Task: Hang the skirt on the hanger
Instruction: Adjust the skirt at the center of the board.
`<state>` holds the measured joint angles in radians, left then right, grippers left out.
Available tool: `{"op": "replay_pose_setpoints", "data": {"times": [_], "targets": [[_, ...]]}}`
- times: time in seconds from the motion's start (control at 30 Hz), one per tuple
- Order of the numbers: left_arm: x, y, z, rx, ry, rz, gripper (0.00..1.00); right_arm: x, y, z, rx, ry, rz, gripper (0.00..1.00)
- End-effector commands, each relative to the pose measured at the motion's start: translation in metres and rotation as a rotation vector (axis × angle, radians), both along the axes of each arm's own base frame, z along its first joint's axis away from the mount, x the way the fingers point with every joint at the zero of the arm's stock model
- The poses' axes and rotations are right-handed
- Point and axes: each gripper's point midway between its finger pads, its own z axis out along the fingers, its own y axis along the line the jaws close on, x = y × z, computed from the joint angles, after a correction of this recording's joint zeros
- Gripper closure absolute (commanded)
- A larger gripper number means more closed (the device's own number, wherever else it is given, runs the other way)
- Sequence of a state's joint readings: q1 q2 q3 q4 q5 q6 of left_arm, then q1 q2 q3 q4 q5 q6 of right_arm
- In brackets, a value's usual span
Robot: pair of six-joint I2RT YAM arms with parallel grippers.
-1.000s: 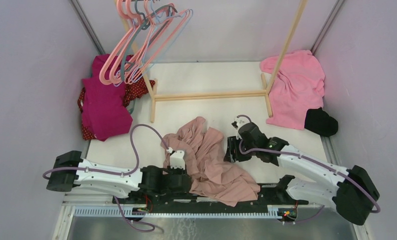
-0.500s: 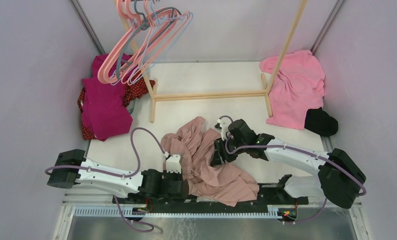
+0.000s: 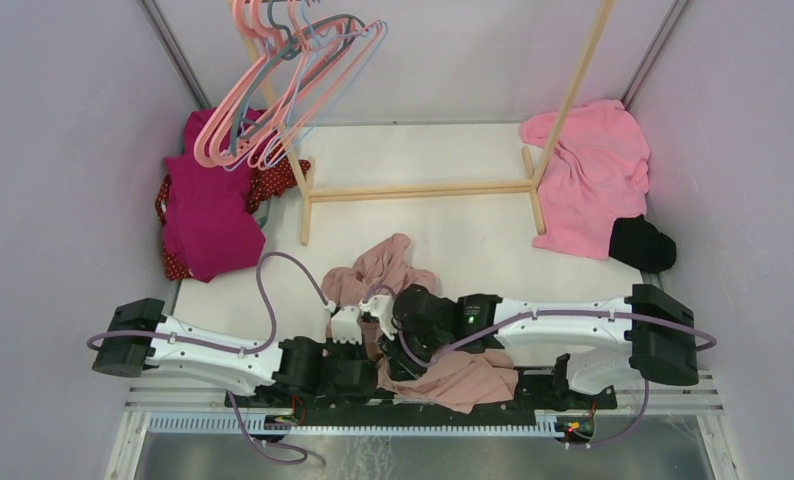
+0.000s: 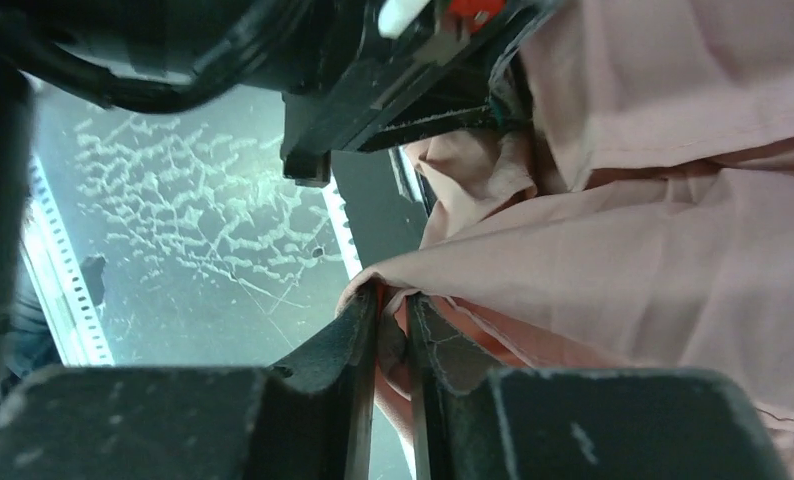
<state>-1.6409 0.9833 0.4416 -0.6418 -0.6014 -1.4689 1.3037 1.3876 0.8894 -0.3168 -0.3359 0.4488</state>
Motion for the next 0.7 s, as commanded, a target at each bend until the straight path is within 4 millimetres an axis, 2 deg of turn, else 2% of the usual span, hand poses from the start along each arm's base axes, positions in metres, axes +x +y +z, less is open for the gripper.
{"op": "replay_pose_setpoints", "data": {"times": [0.0,0.07,0.17,0.33,0.37,0.43,0.5,0.53,0.67], "targets": [[0.008,-0.002,0.011,-0.052,-0.033,0.052,0.85,-0.007,-0.004,-0.013,-0.061,-0.044,0.043,0.80],[0.010,-0.003,0.018,-0.058,-0.046,0.055,0.85,-0.024,-0.005,-0.018,-0.051,-0.012,0.073,0.81],[0.016,-0.008,0.036,-0.083,-0.086,0.054,0.82,-0.043,-0.010,-0.039,-0.075,0.001,0.105,0.80],[0.026,-0.011,0.072,-0.114,-0.152,0.065,0.71,-0.065,-0.007,-0.060,-0.111,-0.014,0.174,0.78],[0.029,-0.012,0.079,-0.125,-0.166,0.070,0.69,-0.069,-0.005,-0.061,-0.111,-0.014,0.187,0.75],[0.032,-0.016,0.096,-0.159,-0.193,0.073,0.67,-0.071,-0.006,-0.059,-0.113,-0.037,0.191,0.62],[0.035,-0.023,0.110,-0.189,-0.217,0.067,0.66,-0.061,-0.009,-0.045,-0.091,-0.089,0.135,0.54],[0.035,-0.026,0.116,-0.192,-0.226,0.061,0.66,-0.049,-0.012,-0.035,-0.076,-0.135,0.080,0.51],[0.035,-0.037,0.126,-0.175,-0.244,0.039,0.66,0.011,-0.046,0.016,-0.018,-0.326,-0.231,0.43]]}}
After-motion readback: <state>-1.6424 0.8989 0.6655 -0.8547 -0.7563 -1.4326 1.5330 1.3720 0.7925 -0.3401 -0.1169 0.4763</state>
